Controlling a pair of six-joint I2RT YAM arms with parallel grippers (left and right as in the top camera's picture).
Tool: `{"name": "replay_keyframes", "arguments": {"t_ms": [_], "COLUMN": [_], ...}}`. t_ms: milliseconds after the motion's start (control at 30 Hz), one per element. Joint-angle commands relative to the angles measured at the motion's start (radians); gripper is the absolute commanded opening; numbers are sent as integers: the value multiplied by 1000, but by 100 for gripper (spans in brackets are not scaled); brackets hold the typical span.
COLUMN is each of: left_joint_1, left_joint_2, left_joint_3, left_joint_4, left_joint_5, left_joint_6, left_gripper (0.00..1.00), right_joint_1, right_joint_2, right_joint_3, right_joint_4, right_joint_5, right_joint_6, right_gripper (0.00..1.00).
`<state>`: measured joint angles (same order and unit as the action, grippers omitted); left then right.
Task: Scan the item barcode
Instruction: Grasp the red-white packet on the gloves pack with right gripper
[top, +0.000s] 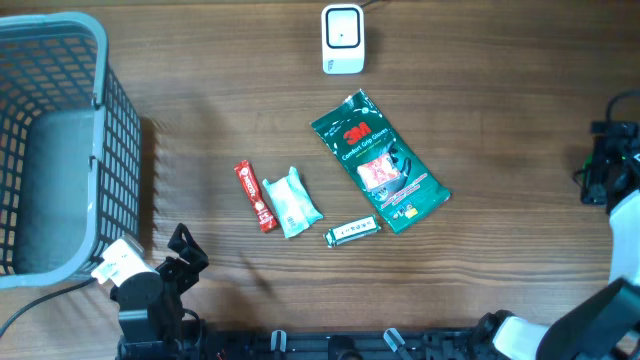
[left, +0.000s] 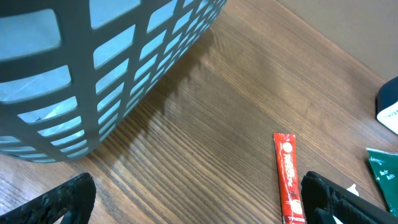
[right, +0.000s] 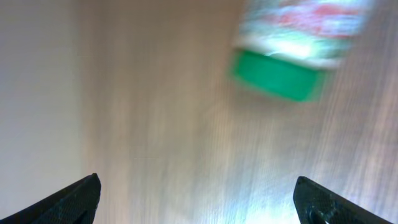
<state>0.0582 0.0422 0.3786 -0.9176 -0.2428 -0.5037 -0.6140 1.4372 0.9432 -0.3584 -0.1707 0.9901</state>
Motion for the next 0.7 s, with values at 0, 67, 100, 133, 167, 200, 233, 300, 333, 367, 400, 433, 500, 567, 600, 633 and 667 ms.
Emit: {"name": "replay_keyframes", "arguments": {"t_ms": [0,67,100,133,167,200,233,300,333,367,400,433,500,567,600,633,667], "left_joint_1": [-4,-4,-4,-4,-4,-4,-4,-4,-4,-4,-4,-4,-4,-4,-4,-4,-4], "left_joint_2": [-3,-3,-3,-3,-3,-3,-3,-3,-3,-3,-3,-3,-3,-3,-3,-3,-3], "left_joint_3": [-7,-7,-7,-7,-7,-7,-7,-7,-7,-7,-7,-7,-7,-7,-7,-7,-7], "left_joint_4": [3,3,3,3,3,3,3,3,3,3,3,3,3,3,3,3,3], "left_joint_5": [-16,-16,-16,-16,-16,-16,-16,-16,-16,-16,-16,-16,-16,-16,-16,-16,-16], "left_joint_6": [-10,-10,-9,-10,-10,-9,-10,-10,-10,-10,-10,-10,-9,-10,-9,-10,-9], "left_gripper": [100,100,100,100,100,100,100,100,100,100,100,100,100,100,100,100,100], "right_joint_1": [158,305,372,492,592,676,753,903,948,970,980,982,968,950,948,948,948], "right_joint_2": [-39,-35,-34,-30,-23,-13,-1,42,66,82,97,117,156,201,227,248,275], "right_joint_3": [8,8,8,7,7,7,7,7,7,6,6,6,6,6,6,6,6], "right_joint_4": [87,47,16,-9,-6,4,16,45,50,47,43,40,45,51,50,48,48], "right_joint_5": [-286,-390,-406,-369,-293,-203,-116,74,92,92,92,85,84,39,-5,-32,-41], "right_joint_6": [-546,-849,-918,-959,-961,-961,-967,-971,-971,-971,-961,-949,-900,-882,-883,-882,-882], "right_gripper": [100,100,100,100,100,100,100,100,99,89,83,81,80,81,80,78,73]}}
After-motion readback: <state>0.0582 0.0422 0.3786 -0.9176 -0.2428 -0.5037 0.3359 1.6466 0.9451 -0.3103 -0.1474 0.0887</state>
